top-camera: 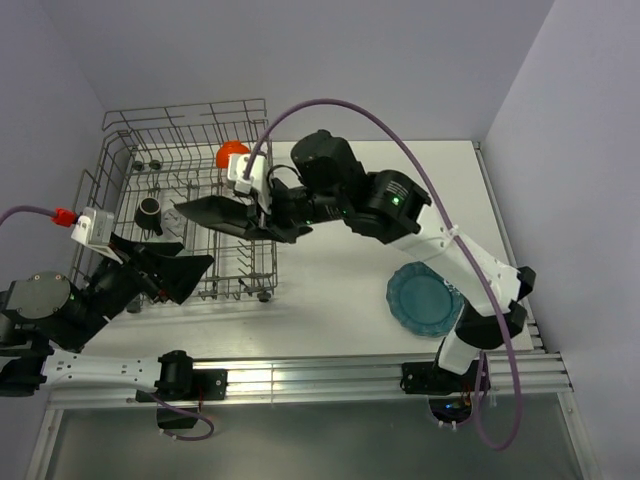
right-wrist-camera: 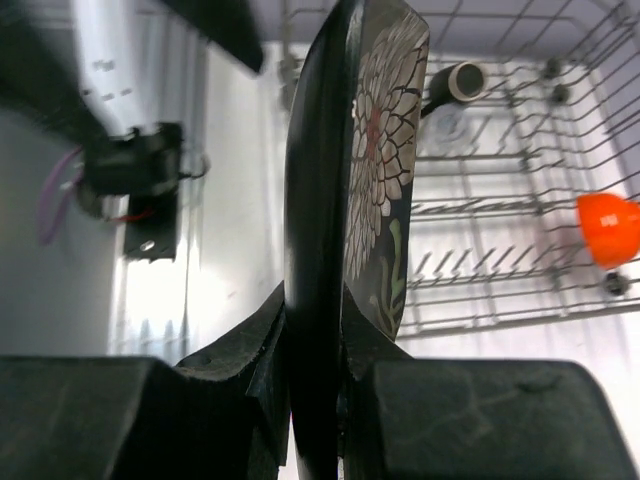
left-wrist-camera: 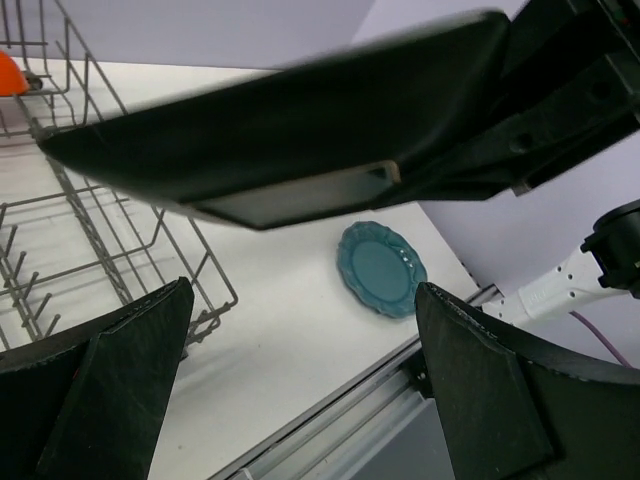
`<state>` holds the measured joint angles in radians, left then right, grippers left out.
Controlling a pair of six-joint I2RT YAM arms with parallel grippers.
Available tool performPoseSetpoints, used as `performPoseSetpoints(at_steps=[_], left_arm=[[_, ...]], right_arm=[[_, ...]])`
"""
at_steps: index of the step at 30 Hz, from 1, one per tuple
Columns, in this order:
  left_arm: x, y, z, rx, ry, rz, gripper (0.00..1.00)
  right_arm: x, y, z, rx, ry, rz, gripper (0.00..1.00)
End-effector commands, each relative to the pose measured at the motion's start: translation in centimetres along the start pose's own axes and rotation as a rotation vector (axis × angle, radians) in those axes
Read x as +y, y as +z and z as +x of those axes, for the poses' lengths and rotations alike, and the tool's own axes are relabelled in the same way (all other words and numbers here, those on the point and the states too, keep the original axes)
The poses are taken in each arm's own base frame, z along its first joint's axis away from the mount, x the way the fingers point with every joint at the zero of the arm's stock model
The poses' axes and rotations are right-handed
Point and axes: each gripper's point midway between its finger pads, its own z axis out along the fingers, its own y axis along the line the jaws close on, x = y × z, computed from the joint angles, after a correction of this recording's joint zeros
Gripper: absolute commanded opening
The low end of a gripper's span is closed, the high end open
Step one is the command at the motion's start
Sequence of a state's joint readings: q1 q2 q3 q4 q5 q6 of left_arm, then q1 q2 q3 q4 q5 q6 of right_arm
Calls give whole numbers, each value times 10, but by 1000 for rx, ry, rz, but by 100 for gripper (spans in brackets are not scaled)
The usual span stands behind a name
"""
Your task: Load the mixed dishes into the dish rack
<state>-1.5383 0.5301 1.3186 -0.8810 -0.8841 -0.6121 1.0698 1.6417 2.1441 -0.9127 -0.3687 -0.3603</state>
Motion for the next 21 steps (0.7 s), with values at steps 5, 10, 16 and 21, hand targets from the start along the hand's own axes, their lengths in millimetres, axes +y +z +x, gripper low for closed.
performPoseSetpoints(at_steps=[5,10,16,21], left_arm=[[19,4,2,-28,46,-111,99],[19,8,3,-33,94,-116,99],[27,8,13,-33,113,-125,99],[33,4,14,-48,96,-105,99]], right_arm=[[-83,23,-59,-219,-224,177,0],[-121,83,-21,-82,-257,199,0],[-147,110,7,-71,-247,185,0],[-163,130,36,-27,-188,173,0]])
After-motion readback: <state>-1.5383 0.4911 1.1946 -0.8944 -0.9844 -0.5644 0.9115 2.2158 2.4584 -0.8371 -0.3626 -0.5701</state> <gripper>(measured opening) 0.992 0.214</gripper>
